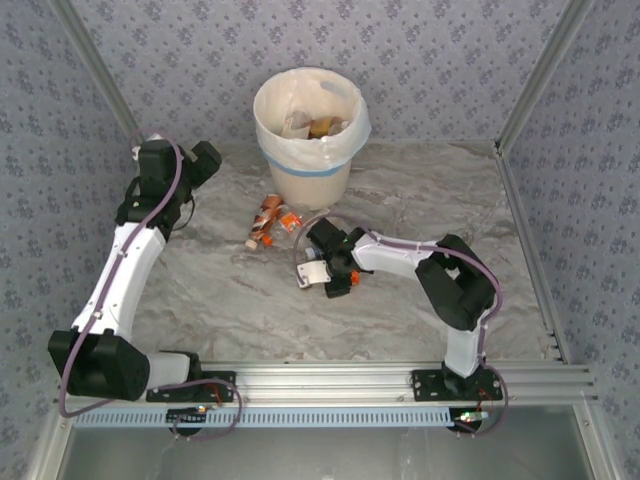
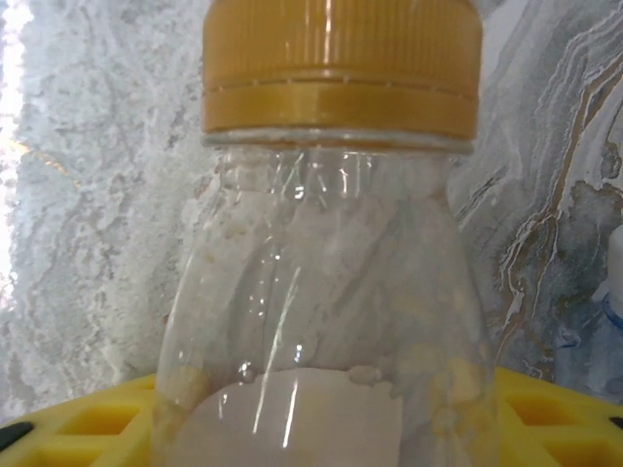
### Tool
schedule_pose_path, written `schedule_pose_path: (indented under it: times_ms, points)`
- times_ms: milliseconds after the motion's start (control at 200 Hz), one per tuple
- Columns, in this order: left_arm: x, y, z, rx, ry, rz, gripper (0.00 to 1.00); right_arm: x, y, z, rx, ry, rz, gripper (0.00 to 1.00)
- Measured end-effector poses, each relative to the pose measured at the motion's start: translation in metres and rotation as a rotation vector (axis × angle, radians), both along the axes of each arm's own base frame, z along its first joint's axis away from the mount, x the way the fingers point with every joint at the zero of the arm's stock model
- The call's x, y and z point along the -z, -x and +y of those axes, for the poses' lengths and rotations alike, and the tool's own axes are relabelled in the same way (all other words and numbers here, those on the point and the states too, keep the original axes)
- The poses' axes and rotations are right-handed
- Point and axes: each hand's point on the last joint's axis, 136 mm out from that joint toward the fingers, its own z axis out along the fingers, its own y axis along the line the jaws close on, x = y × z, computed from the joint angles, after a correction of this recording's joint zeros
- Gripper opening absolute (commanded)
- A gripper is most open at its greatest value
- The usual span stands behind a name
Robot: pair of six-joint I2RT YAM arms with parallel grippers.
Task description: Put the plastic bottles in the bin
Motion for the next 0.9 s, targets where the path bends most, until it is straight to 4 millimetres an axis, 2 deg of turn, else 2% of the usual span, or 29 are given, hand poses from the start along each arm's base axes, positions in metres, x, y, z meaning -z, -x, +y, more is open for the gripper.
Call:
schedule_pose_path:
  times_ms: [125, 260, 480, 670, 800, 899]
  points:
    - [0.005, 0.001, 0.006, -0.013, 0.0, 0.013, 0.99, -0.005, 0.004, -0.001, 0.012, -0.02, 0.005, 0.51]
    - [0.013, 0.002, 0.011, -0.025, 0.006, 0.032, 0.99, -0.024, 0.004, 0.003, 0.024, -0.075, -0.014, 0.47]
    - [0.02, 0.003, 0.015, -0.028, 0.014, 0.051, 0.99, -0.066, 0.005, 0.016, 0.037, -0.214, -0.048, 0.43]
    - [0.03, 0.005, 0.019, -0.035, 0.014, 0.078, 1.0, -0.101, 0.006, 0.018, 0.086, -0.344, -0.018, 0.43]
    - [0.043, 0.009, 0.022, -0.043, 0.013, 0.112, 0.99, -0.127, -0.003, 0.013, 0.152, -0.457, 0.007, 0.43]
    - [0.053, 0.012, 0.025, -0.047, 0.016, 0.139, 0.99, -0.156, -0.016, 0.009, 0.201, -0.559, 0.015, 0.42]
